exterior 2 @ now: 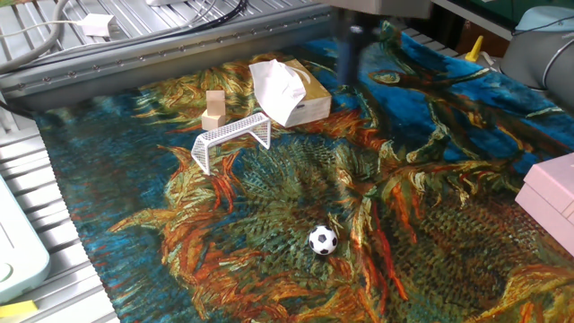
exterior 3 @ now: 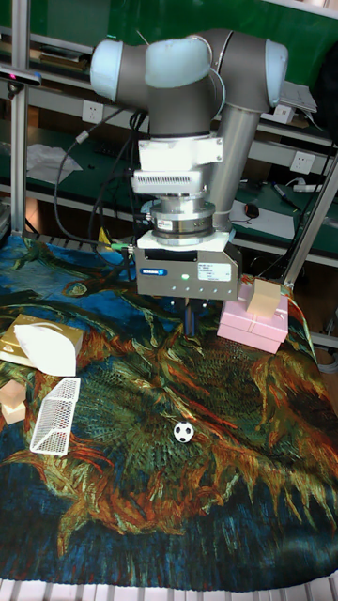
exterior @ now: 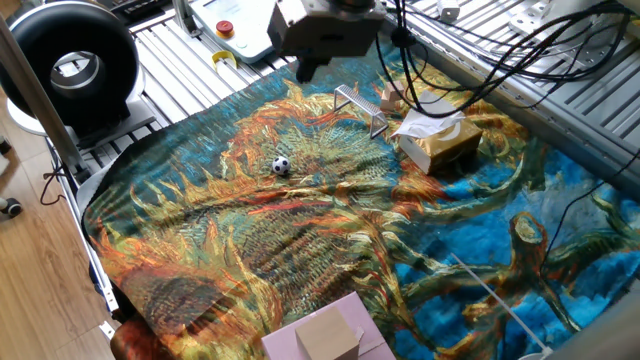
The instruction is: Push the soccer ball into the goal
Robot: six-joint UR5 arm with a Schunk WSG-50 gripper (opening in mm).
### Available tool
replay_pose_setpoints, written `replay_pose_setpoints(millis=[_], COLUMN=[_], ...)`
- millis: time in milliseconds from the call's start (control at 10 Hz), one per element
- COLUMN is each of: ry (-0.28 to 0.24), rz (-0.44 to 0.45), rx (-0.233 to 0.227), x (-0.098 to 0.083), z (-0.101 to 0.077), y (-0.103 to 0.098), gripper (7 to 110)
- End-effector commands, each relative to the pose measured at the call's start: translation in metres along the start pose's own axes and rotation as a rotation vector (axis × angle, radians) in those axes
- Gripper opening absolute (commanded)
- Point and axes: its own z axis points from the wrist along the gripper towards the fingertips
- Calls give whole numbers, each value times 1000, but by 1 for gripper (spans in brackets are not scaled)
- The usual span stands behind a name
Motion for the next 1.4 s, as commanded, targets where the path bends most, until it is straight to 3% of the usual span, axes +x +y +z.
replay_pose_setpoints(millis=[0,100,200,300,400,700,1000,1300], ry=[76,63,84,95,111,148,168,154], rz=[-222,-221,-202,-148,-37,27,41,55], rx=[118,192,203,153,61,141,199,242], x=[11,2,5,9,15,24,17,14], z=[-1,-6,-11,-13,-12,-14,1,-1], y=[-27,-39,-37,-20,6,-8,26,19], gripper=[7,7,7,7,7,7,7,7])
